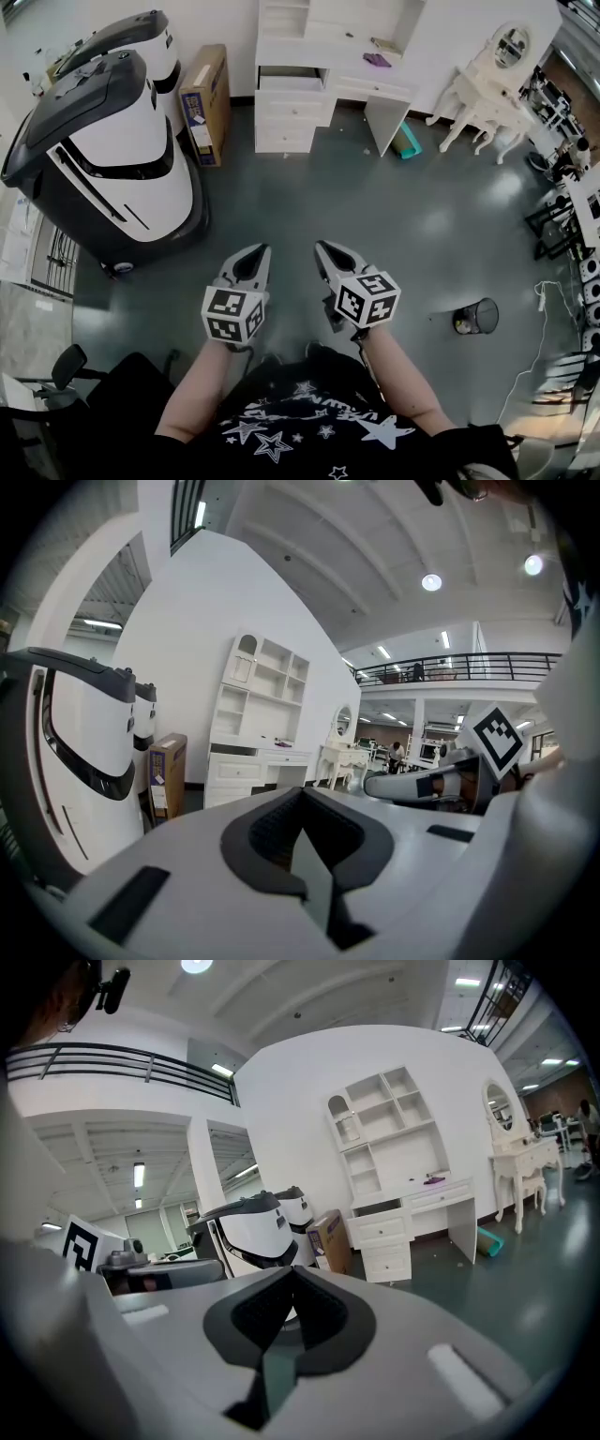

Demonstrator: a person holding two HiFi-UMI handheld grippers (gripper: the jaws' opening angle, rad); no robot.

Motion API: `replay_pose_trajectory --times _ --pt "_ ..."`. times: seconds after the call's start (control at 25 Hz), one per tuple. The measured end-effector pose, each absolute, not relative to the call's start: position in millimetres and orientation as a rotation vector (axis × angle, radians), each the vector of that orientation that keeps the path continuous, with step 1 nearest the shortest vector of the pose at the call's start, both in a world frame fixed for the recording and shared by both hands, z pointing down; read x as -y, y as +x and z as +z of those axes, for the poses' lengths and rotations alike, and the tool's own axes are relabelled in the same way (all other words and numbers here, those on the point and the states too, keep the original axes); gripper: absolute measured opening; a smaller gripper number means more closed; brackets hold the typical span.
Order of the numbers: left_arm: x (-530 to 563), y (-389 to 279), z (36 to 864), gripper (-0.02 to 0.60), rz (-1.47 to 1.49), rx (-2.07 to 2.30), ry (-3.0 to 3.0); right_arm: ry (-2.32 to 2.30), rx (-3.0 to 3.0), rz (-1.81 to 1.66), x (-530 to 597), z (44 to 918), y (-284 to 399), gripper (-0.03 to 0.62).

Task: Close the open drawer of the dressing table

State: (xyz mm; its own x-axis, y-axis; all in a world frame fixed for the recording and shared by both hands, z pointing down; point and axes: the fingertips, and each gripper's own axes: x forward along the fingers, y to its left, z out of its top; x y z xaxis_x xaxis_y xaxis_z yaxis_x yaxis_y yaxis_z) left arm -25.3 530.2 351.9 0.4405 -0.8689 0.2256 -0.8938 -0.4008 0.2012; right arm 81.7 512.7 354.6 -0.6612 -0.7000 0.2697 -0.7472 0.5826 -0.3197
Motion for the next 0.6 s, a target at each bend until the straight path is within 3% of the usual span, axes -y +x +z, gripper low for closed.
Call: replay_pose_trajectory --times 0.6 --pt "-475 -32 387 0.009 0.193 1.538 2.329 1.243 2.686 0.758 -449 389 87 0.003"
